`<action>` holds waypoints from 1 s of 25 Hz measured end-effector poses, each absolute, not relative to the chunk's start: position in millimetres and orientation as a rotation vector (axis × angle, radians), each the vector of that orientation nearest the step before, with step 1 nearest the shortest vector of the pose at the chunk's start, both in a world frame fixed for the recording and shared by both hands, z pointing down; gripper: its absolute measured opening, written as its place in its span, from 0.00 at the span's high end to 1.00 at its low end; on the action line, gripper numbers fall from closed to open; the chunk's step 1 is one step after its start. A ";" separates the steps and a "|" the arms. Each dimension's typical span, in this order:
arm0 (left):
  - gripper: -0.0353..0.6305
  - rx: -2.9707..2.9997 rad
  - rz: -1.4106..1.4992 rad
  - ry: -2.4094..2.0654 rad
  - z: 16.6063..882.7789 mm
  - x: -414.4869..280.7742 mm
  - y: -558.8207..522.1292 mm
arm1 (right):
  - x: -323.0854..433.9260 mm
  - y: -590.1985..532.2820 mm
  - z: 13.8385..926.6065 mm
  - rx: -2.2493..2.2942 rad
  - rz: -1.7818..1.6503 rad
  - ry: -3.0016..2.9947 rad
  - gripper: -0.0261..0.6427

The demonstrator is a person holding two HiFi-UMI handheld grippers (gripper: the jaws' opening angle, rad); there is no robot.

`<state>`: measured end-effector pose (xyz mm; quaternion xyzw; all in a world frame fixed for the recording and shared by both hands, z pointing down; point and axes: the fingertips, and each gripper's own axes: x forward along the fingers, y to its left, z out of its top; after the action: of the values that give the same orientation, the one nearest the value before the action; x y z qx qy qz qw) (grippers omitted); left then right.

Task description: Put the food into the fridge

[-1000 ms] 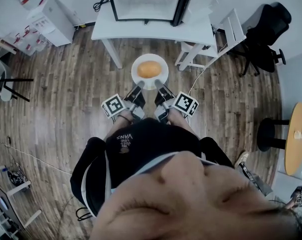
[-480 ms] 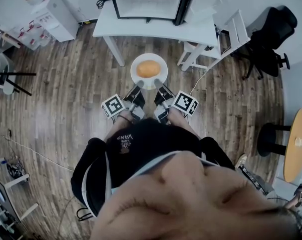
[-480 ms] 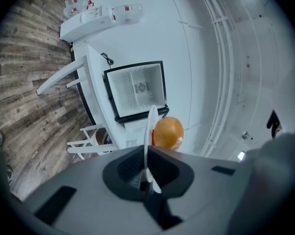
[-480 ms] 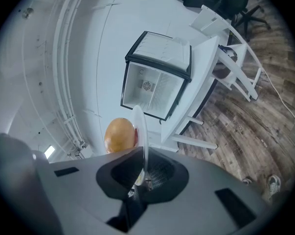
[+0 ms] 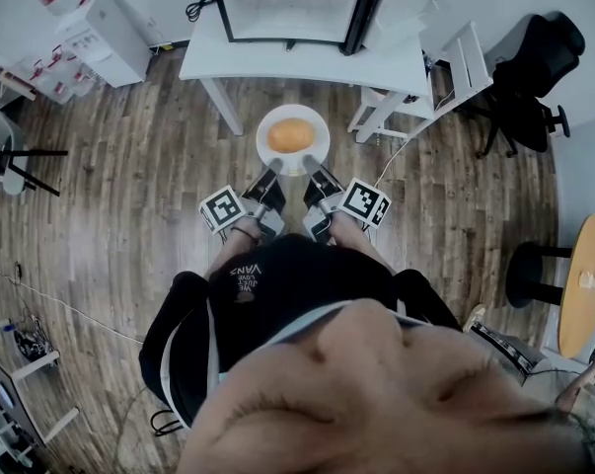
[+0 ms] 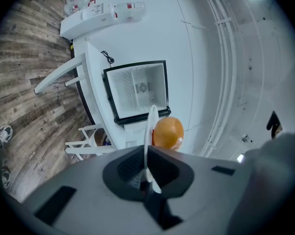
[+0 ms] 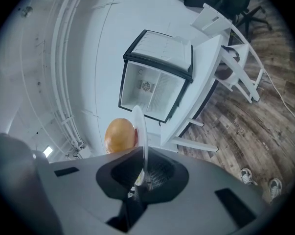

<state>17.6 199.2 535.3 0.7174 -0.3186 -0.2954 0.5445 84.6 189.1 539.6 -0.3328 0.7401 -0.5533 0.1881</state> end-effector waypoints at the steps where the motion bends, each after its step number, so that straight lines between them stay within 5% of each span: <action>1: 0.91 1.704 -0.693 -0.757 535.8 16.6 194.9 | 84.3 184.9 538.9 -0.941 -1.553 2.080 0.93; 25: 0.91 1.722 -0.631 -0.686 524.4 -34.9 72.1 | 35.4 66.8 521.7 -1.026 -1.487 2.039 0.93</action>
<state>-34.9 72.1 524.4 0.7298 -0.2908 -0.2675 0.5579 35.4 66.8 521.7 -0.3684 0.7322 -0.5340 0.2074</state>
